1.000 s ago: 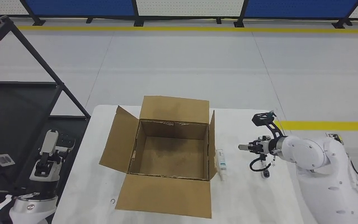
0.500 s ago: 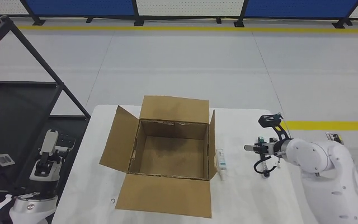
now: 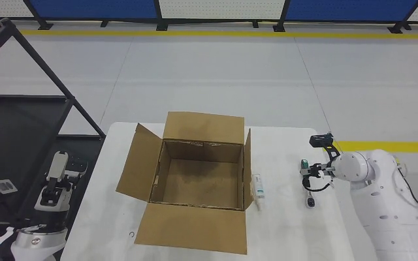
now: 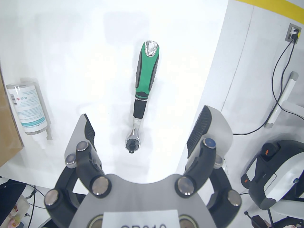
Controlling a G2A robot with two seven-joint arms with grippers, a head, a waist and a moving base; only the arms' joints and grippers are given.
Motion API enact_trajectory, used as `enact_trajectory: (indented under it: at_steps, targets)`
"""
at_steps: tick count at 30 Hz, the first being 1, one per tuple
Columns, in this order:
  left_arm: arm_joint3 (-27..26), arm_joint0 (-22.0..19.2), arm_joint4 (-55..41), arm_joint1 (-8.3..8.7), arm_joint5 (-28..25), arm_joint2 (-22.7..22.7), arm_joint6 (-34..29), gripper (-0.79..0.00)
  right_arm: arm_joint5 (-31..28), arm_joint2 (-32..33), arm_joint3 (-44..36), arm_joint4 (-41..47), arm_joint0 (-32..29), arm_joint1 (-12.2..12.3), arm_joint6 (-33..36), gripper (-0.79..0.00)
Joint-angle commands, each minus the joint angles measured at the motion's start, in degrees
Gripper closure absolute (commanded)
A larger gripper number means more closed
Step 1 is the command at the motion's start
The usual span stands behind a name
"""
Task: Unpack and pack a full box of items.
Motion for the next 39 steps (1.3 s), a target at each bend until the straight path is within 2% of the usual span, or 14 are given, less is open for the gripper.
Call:
enact_trajectory:
  at_steps: [1, 3, 5, 6, 10, 13, 19, 33, 38, 39]
  targets:
    - [0.0, 0.0, 0.0, 0.0, 0.0, 0.0, 0.0, -0.785, -0.42, -0.99, 2.13, 0.02, 0.72, -0.1, -0.21, -0.566]
    - [0.0, 0.0, 0.0, 0.0, 0.0, 0.0, 0.0, -0.785, -0.45, -1.98, 3.62, -0.05, 1.18, -0.23, -0.53, -0.499]
    - [0.0, 0.0, 0.0, 0.0, 0.0, 0.0, 0.0, -0.785, -0.5, -2.81, 4.86, 0.01, 1.49, -0.34, -0.84, -0.489]
    - [0.0, 0.0, 0.0, 0.0, 0.0, 0.0, 0.0, -0.785, -0.64, -3.15, 5.33, 0.17, 1.55, -0.39, -1.02, -0.456]
    - [0.0, 0.0, 0.0, 0.0, 0.0, 0.0, 0.0, -0.785, -0.51, -4.34, 6.59, 0.18, 1.66, -0.5, -1.37, -0.446]
    - [0.0, 0.0, 0.0, 0.0, 0.0, 0.0, 0.0, -0.785, -0.02, -5.14, 7.74, 0.31, 1.81, -0.61, -1.78, -0.489]
    - [0.0, 0.0, 0.0, 0.0, 0.0, 0.0, 0.0, -0.785, 0.06, -6.36, 10.21, 0.59, 2.75, -0.76, -2.14, -0.388]
    - [0.0, 0.0, 0.0, 0.0, 0.0, 0.0, 0.0, -0.785, -0.06, -9.77, 18.27, 2.31, 6.35, -1.66, -4.24, -0.326]
    - [0.0, 0.0, 0.0, 0.0, 0.0, 0.0, 0.0, -0.785, -0.72, -10.41, 20.66, 3.1, 7.51, -1.84, -5.08, -0.203]
    - [0.0, 0.0, 0.0, 0.0, 0.0, 0.0, 0.0, -0.785, -0.92, -10.54, 21.0, 3.26, 7.68, -1.87, -5.2, -0.139]
